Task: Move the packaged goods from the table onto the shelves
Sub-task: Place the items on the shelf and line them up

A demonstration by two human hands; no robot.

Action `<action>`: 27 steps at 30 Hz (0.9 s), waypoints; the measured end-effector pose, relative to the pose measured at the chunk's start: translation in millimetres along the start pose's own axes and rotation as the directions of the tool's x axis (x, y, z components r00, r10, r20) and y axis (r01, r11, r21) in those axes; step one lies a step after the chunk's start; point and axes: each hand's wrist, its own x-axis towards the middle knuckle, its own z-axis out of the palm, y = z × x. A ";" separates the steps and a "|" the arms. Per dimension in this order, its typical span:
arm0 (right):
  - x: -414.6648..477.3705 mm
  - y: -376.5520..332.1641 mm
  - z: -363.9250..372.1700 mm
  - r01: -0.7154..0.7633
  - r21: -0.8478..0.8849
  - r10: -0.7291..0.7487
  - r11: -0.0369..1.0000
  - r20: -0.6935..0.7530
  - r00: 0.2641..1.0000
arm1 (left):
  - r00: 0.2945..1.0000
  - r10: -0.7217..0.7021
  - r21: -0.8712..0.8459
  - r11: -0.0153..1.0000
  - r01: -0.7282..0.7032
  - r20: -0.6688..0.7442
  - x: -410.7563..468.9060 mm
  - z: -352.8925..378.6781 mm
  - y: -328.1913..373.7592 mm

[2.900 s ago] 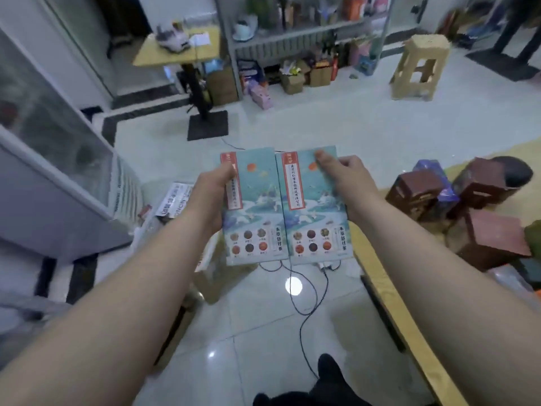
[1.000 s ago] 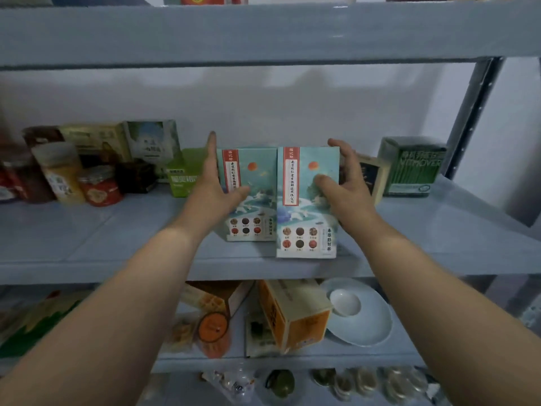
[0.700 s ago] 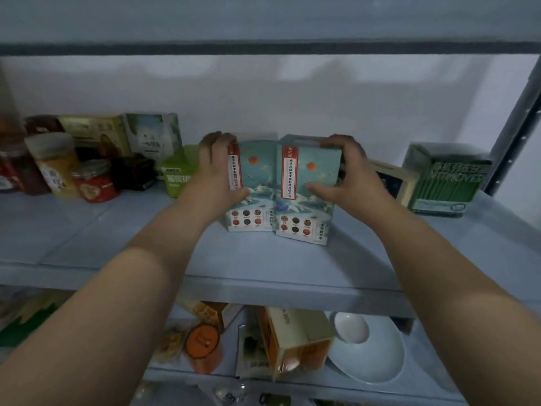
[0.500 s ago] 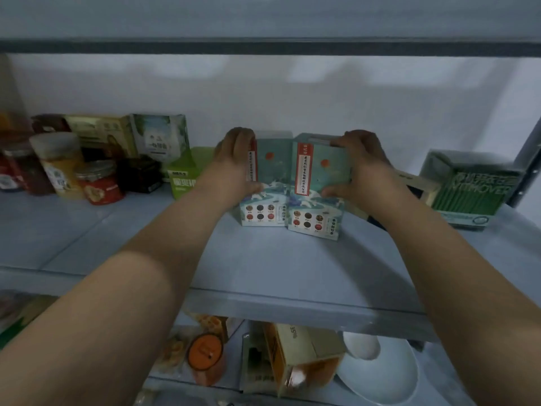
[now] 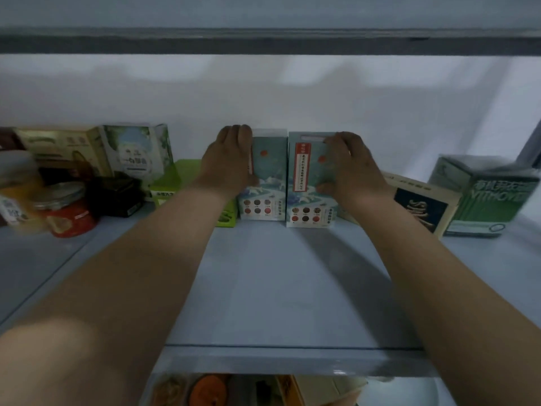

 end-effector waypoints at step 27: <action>24.8 20.8 55.7 -0.040 -0.125 0.026 0.991 -0.115 0.993 | 0.992 0.033 -0.193 0.980 -0.057 -0.123 28.1 39.2 -28.3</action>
